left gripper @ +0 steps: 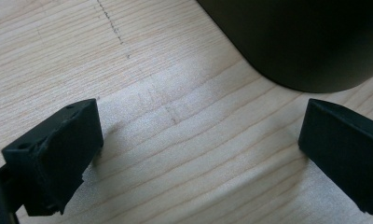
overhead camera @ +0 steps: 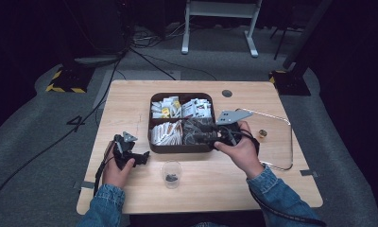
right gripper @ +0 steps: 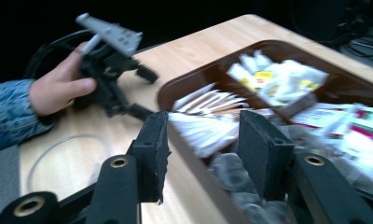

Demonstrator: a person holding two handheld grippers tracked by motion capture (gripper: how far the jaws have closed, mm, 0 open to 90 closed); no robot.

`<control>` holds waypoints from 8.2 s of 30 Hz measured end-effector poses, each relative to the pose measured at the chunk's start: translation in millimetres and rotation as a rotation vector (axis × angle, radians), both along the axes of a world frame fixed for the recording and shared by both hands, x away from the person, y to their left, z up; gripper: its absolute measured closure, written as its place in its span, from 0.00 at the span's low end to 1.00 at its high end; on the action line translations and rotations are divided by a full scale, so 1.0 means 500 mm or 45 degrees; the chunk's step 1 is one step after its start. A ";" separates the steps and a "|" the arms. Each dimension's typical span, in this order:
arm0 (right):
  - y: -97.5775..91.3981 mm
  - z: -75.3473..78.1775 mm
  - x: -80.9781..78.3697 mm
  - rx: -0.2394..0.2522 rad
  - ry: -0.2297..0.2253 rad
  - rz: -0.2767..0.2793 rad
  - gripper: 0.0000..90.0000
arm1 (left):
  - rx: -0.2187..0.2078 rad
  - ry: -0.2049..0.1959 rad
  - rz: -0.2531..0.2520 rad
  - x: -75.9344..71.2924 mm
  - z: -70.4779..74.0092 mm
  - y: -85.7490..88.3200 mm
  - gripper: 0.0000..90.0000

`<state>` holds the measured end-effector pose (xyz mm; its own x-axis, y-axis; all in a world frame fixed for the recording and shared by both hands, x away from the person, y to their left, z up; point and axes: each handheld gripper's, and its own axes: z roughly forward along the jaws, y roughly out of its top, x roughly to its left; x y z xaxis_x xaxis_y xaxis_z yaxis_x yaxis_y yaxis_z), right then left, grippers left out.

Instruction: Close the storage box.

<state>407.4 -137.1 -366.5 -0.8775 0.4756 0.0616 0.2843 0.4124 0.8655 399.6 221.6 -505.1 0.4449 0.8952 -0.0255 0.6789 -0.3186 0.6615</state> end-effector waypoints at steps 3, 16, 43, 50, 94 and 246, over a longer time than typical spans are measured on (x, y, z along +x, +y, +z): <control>-0.023 0.006 0.015 0.000 -0.010 -0.055 0.59 | 0.000 -0.001 0.000 0.000 0.000 0.000 0.00; -0.120 -0.018 0.056 -0.017 -0.008 -0.229 0.59 | 0.000 -0.001 0.000 0.000 0.000 0.000 0.00; -0.291 -0.094 0.100 -0.123 0.019 -0.581 0.54 | 0.000 -0.001 0.000 0.000 0.000 0.000 0.00; -0.325 -0.121 0.112 -0.169 0.047 -0.663 0.53 | 0.000 -0.001 0.000 0.000 0.000 0.000 0.00; -0.396 -0.238 0.144 -0.316 0.249 -0.821 0.59 | 0.000 -0.001 0.000 0.000 0.000 0.000 0.00; 0.093 0.002 0.210 -0.211 0.144 -0.313 0.65 | -0.003 -0.002 0.007 0.005 0.000 -0.004 0.00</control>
<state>512.6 -90.5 -365.4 -0.7269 0.6844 0.0565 0.4839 0.4521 0.7493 401.9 219.7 -505.1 0.4404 0.8974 -0.0268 0.6797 -0.3137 0.6631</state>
